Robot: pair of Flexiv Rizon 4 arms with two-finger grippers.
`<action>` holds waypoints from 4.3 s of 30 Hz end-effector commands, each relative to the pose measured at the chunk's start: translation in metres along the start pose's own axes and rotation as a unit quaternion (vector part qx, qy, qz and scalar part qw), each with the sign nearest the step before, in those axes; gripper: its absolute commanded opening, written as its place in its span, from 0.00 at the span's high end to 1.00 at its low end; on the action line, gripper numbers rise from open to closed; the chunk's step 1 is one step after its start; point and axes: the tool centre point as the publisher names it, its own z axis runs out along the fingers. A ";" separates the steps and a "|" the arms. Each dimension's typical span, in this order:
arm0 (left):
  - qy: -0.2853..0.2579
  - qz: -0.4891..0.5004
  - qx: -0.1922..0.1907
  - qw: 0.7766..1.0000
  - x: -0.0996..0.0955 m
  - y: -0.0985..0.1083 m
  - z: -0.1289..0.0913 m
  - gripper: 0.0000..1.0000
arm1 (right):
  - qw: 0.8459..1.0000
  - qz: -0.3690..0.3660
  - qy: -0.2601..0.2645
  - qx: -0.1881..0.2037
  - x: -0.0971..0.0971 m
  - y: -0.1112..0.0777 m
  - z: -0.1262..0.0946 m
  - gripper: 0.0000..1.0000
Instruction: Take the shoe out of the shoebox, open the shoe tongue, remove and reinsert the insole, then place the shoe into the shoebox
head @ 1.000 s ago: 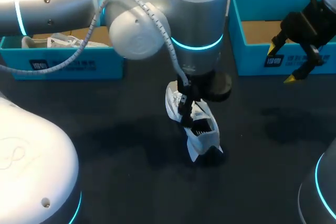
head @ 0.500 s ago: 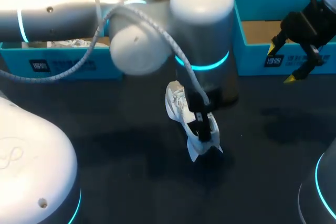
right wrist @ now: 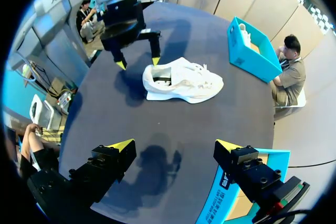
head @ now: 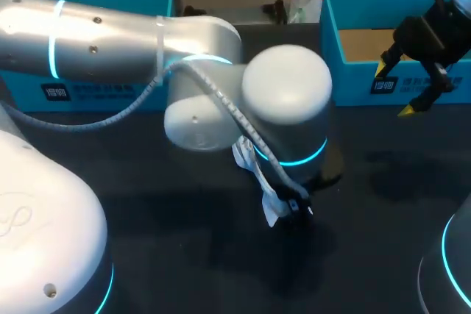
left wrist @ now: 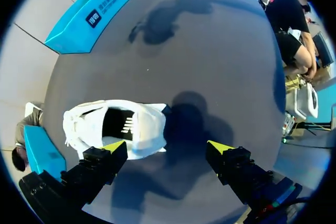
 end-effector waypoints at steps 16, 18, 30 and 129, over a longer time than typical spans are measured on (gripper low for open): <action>0.021 -0.002 -0.027 0.999 -0.012 -0.011 0.045 0.00 | 1.000 0.000 0.002 0.001 -0.002 0.000 0.001 0.00; 0.025 -0.002 -0.029 0.999 -0.014 -0.011 0.047 0.01 | 1.000 0.000 0.002 0.001 -0.002 0.000 0.001 0.00; 0.050 0.004 -0.057 0.997 -0.016 -0.013 0.062 0.42 | 1.000 0.000 0.002 0.001 -0.002 0.000 0.001 0.00; 0.211 -0.015 -0.128 0.969 -0.347 0.202 -0.139 1.00 | 1.000 0.000 0.002 0.001 -0.002 0.000 0.001 0.00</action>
